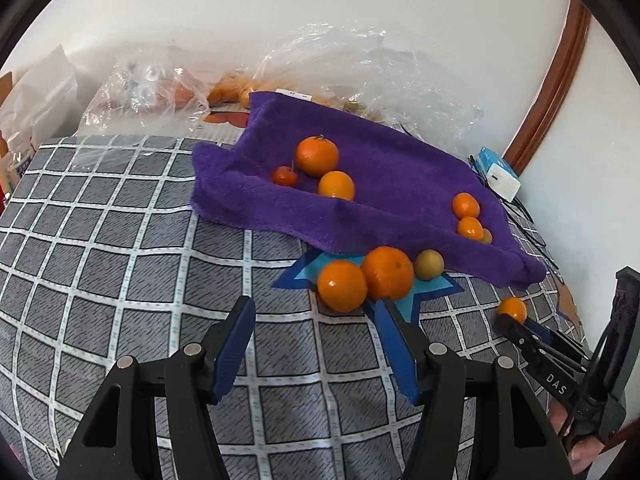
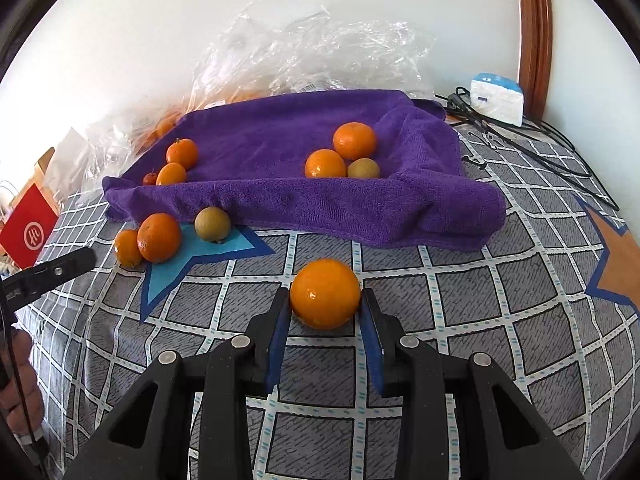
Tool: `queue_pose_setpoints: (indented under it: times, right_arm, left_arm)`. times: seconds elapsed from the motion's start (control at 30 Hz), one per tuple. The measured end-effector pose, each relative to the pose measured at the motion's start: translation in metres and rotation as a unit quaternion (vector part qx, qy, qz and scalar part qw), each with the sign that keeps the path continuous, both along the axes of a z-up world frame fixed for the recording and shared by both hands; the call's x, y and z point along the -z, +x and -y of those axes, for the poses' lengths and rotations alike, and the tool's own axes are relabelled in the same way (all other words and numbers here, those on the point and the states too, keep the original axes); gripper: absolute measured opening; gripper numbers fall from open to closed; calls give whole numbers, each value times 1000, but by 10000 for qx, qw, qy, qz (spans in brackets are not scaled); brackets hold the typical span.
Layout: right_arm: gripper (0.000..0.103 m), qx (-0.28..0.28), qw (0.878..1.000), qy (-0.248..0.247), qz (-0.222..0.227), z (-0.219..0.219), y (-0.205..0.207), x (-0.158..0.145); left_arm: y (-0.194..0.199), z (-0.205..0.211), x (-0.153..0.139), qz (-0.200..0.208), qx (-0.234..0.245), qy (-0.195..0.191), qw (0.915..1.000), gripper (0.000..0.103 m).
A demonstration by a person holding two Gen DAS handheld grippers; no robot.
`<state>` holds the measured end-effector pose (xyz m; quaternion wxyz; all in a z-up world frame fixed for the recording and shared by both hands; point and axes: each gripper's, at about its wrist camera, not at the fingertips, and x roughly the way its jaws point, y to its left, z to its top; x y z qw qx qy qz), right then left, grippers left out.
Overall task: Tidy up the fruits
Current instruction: 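Grasp a tangerine with the right tool while the left tool approaches another tangerine, then grasp a large tangerine from the star mat with the left tool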
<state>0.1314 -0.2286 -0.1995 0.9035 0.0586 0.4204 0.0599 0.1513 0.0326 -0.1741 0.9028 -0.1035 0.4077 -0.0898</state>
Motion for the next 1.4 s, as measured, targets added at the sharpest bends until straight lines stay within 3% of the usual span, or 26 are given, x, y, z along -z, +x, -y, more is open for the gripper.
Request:
queue_pose_setpoints:
  times: [0.37,0.5,0.93,1.4]
  right_arm:
    - [34,-52,9998,208,-54,4,2,2]
    - [34,-143,9997,163,-67,0,3,2]
    - [34,-233,9995,172,-78,-2,3,3]
    - [34,-152,9995,281,-86,0,-3,-14]
  left_arm:
    - [21,24,14,-82,13,344,9994,44]
    - [22,31,13,44,62,491,9988,31]
    - [9,5,0,120,-152,194,9996,31]
    - [-13,-15,-26,333,-272,220,9988,31]
